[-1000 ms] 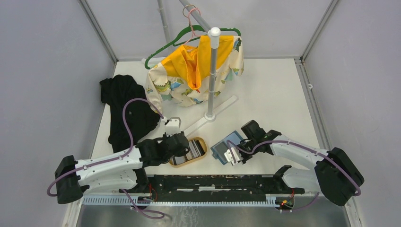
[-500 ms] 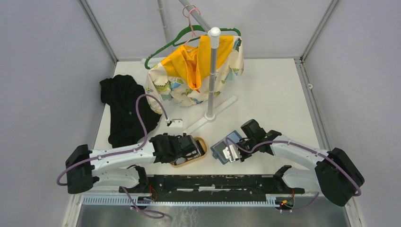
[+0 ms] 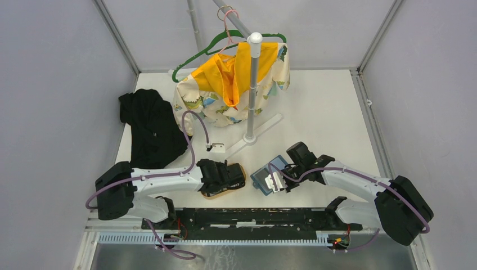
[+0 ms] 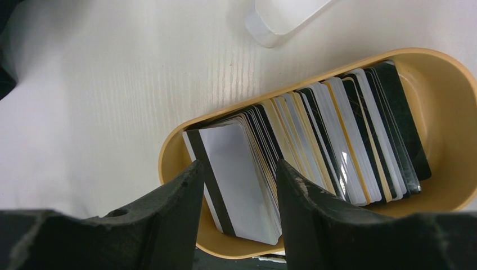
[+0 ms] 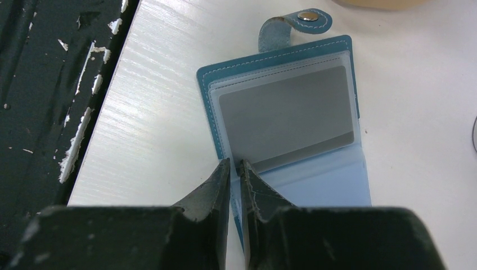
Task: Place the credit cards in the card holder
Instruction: Pick up the credit card from the storage box.
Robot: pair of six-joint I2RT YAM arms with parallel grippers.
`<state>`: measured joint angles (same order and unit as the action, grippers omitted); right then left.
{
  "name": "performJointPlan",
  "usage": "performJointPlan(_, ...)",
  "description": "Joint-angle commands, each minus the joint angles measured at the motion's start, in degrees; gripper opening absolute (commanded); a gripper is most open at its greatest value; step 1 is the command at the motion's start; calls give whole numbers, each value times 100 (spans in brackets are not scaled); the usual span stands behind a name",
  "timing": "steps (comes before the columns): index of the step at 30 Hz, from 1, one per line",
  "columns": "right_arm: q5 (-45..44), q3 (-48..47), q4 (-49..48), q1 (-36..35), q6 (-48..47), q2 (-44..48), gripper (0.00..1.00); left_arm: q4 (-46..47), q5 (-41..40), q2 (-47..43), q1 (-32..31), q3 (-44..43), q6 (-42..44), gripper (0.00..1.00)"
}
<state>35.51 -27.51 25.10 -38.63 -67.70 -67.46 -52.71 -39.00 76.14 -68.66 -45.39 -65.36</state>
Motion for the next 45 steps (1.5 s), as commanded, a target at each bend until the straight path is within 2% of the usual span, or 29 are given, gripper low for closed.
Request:
performJointPlan(1, 0, 4, -83, -20, 53, 19, 17, -55, -303, 145, -50, -160, -391, 56)
performJointPlan(6, 0, 8, -77, -19, 46, 5, 17, -121, -308, 54, -73, -82, -529, 53)
performJointPlan(18, 13, -9, -50, -24, 50, -4, 16, -135, -232, -810, -102, 368, -665, 40)
performJointPlan(20, 19, -10, -50, -17, 54, -13, 17, 21, -169, -913, -99, 412, -565, 41)
performJointPlan(24, 20, -9, -42, -17, 48, -32, 17, 486, -76, -1038, -103, 451, -303, 50)
performJointPlan(28, 19, -4, -42, -23, 53, -30, 17, 626, -194, -950, -95, 402, -272, 53)
performJointPlan(45, 46, -13, -24, -21, 40, -13, 17, 156, -437, -252, -86, 286, -778, 47)
